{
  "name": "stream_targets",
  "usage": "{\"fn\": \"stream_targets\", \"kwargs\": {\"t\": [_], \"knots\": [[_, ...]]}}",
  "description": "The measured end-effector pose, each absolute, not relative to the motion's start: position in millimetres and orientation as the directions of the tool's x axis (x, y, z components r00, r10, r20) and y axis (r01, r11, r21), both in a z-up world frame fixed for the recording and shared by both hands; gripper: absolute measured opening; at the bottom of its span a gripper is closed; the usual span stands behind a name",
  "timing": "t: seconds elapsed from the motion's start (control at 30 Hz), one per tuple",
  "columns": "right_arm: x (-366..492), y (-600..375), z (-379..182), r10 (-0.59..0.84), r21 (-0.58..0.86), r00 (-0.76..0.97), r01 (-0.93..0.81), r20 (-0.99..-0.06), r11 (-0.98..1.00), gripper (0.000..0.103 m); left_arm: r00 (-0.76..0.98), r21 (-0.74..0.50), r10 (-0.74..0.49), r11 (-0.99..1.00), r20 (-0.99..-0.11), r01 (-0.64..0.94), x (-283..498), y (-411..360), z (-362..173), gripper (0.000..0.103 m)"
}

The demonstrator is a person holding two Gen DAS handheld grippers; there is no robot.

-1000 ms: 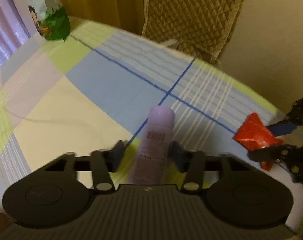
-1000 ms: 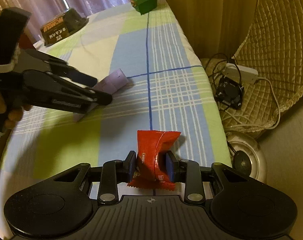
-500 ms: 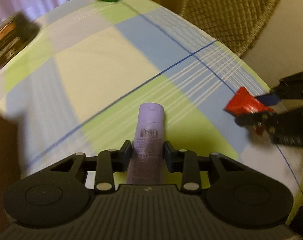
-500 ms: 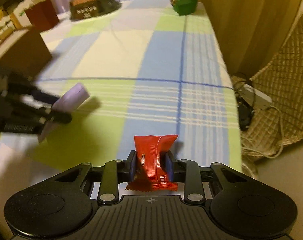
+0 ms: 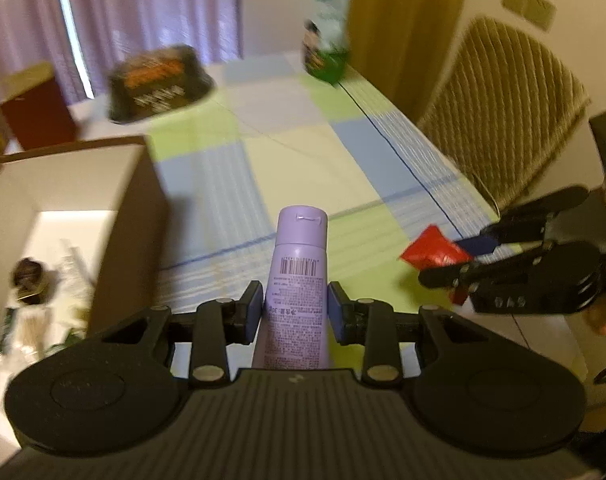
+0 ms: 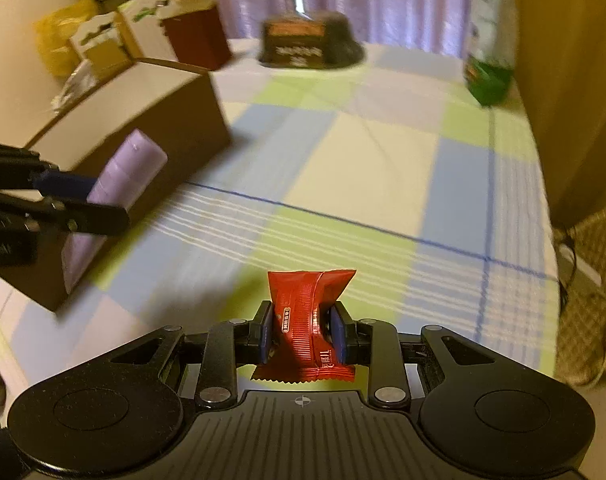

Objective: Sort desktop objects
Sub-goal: 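Carry purple tube in left gripper while right gripper carries red packet over the box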

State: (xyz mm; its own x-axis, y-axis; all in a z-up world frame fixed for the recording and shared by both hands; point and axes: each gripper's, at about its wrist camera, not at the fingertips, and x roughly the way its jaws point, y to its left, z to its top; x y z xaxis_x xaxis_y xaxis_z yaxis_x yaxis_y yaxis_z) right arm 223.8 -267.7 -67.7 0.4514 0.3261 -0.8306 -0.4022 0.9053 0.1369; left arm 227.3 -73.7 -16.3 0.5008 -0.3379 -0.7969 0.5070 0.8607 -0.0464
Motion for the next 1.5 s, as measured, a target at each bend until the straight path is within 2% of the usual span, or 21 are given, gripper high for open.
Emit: {"fn": "stream_targets", "kwargs": {"t": [0.4,0.87,1.27,1.5], "knots": [[210,-174,-45,0.386,0.145,0.473,-0.468,-0.792,0.872,0.029,0.64,-0.043,-0.294,0.925,-0.709,0.377,206,44,43,0.03],[216,-97,-15,0.465,0.241,0.484,-0.455,-0.741,0.857,0.029,0.67,-0.02,-0.21,0.96,-0.712,0.279,227,175,43,0.03],[274,-41,8,0.513,0.235,0.489,-0.522,-0.705,0.82,0.029,0.614,-0.031,-0.278,0.924,-0.739,0.381,284,185,26,0.03],[320,-16,-4,0.489,0.196,0.482,-0.537,-0.727,0.821,0.029,0.592,-0.022,-0.293,0.906,-0.751,0.422,328,170,9,0.03]]}}
